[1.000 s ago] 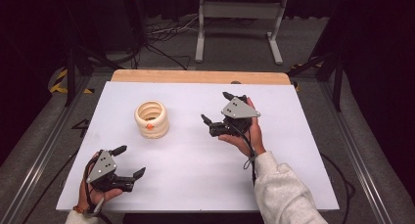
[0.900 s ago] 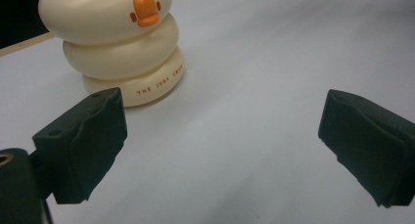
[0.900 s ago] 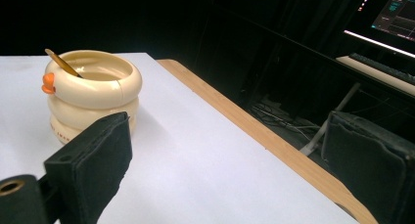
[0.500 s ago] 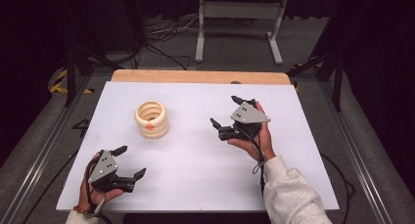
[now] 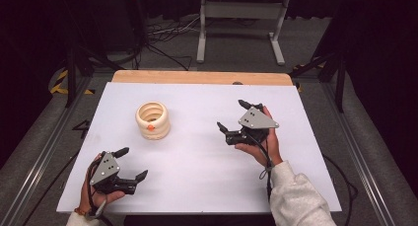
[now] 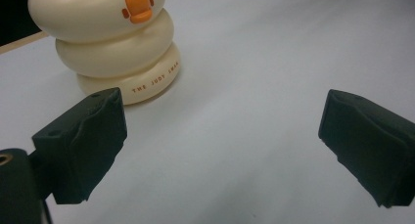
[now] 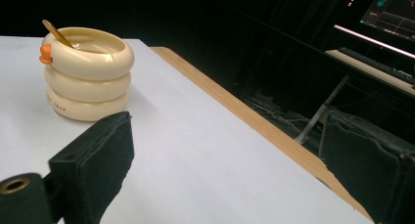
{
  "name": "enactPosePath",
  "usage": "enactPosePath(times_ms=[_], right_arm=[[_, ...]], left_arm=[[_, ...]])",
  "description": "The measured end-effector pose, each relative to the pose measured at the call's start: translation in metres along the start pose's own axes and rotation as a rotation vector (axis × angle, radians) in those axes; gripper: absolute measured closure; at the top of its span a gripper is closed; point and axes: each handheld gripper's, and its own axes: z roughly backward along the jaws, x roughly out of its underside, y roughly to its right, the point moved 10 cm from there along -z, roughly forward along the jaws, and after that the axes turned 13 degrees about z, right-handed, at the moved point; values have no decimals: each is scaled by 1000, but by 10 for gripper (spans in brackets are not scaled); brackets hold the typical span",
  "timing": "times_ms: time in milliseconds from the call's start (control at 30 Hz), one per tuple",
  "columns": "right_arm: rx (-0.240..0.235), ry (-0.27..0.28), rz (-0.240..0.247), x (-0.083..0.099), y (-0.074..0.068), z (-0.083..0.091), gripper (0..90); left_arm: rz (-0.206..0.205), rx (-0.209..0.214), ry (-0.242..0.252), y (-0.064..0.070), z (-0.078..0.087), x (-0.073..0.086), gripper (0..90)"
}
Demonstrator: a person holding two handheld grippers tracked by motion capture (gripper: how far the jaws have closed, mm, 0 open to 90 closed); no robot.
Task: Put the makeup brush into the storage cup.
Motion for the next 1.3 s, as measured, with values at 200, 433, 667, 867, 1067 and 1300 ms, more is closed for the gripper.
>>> enactPosePath(times_ms=[200, 433, 667, 867, 1067, 1300], right_arm=[[-2, -9, 4, 6, -1, 5, 68], [8, -15, 7, 12, 3, 14, 70], [10, -28, 22, 20, 3, 23, 70], [14, -27, 29, 24, 3, 31, 71], [13, -27, 33, 28, 2, 38, 71], [13, -36, 35, 36, 0, 45, 72]], left_arm=[[2, 2, -1, 0, 0, 0, 48], [0, 5, -5, 1, -1, 1, 48], [-1, 3, -7, 1, -1, 1, 47], [-2, 3, -7, 2, -2, 1, 47], [-1, 3, -6, 2, -3, 1, 47], [0, 3, -7, 2, -3, 1, 47]])
